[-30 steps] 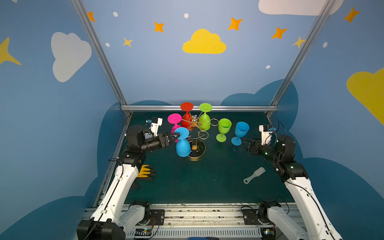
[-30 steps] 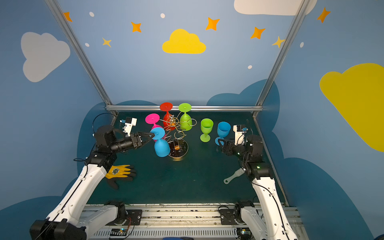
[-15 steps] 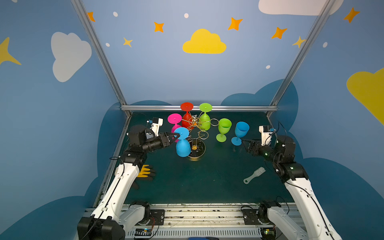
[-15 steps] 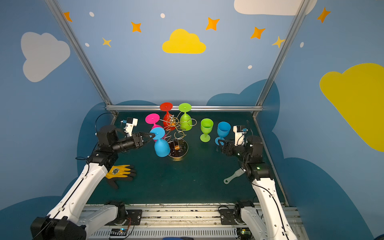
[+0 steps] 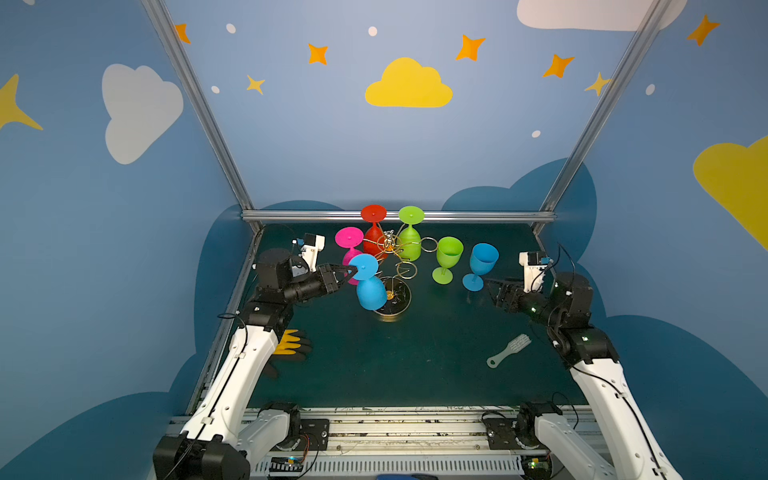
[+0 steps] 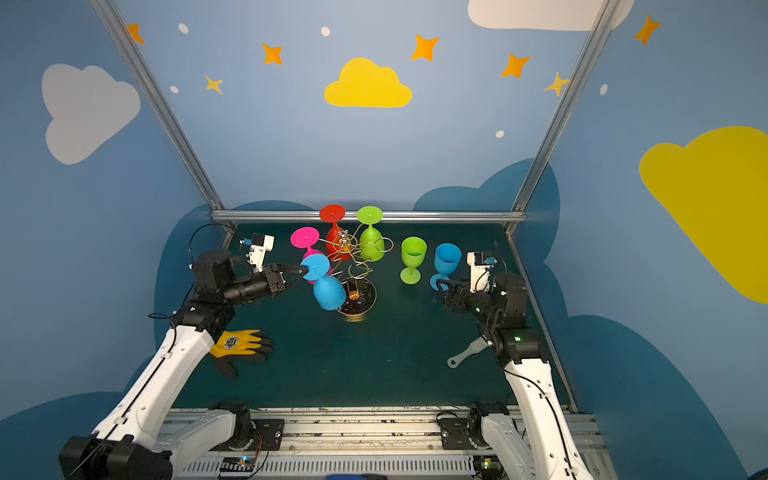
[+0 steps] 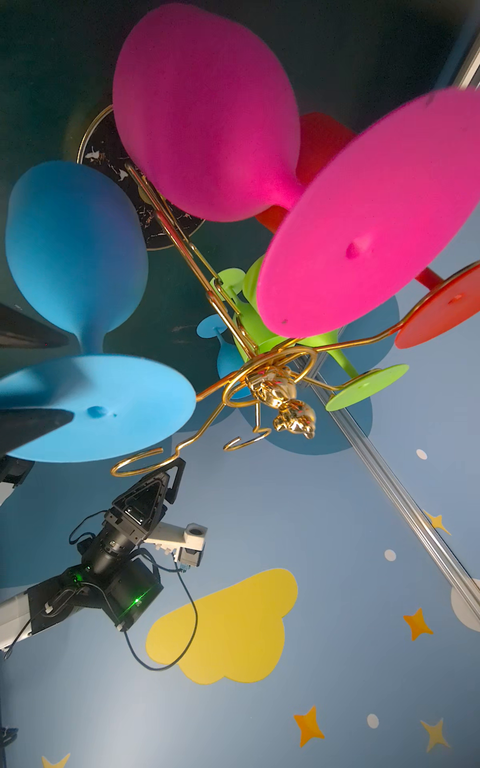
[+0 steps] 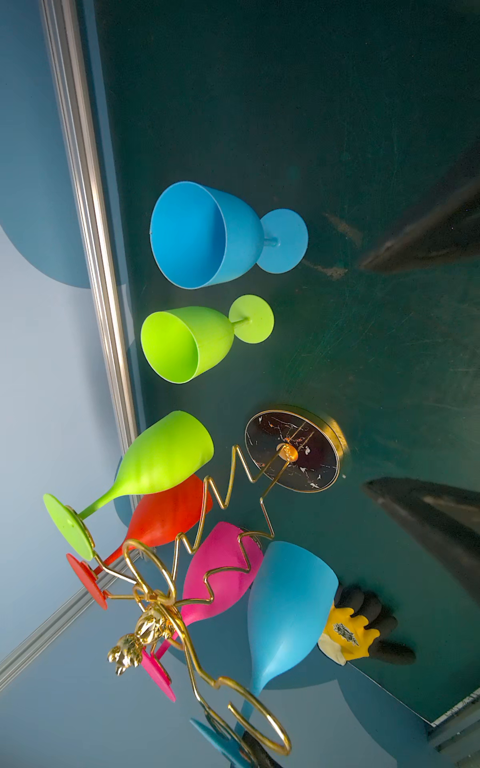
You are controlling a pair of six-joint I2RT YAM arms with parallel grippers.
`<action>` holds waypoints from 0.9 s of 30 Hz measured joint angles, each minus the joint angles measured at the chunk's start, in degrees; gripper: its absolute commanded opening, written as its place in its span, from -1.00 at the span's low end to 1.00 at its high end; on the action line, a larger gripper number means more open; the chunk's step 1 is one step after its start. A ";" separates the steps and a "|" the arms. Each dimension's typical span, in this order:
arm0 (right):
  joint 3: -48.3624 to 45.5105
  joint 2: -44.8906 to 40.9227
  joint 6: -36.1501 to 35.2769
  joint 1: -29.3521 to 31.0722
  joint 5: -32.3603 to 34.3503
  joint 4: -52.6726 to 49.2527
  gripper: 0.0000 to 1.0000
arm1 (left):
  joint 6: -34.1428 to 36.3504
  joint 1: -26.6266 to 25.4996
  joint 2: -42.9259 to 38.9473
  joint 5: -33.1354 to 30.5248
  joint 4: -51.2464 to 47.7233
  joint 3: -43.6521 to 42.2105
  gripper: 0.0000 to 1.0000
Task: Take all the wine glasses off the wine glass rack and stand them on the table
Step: 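Close the left gripper on the foot of the hanging light blue glass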
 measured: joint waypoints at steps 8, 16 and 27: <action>-0.04 -0.17 0.04 0.00 0.07 0.00 0.53 | 0.15 0.00 -0.04 -0.83 -1.22 0.94 -0.72; -0.33 -1.99 0.04 0.00 0.20 -0.07 0.54 | -1.25 0.00 -1.20 -1.64 -2.08 2.14 -0.93; -0.33 -2.91 0.15 0.00 0.15 -0.55 0.54 | -3.87 0.00 -2.71 -3.50 -2.99 2.56 -0.93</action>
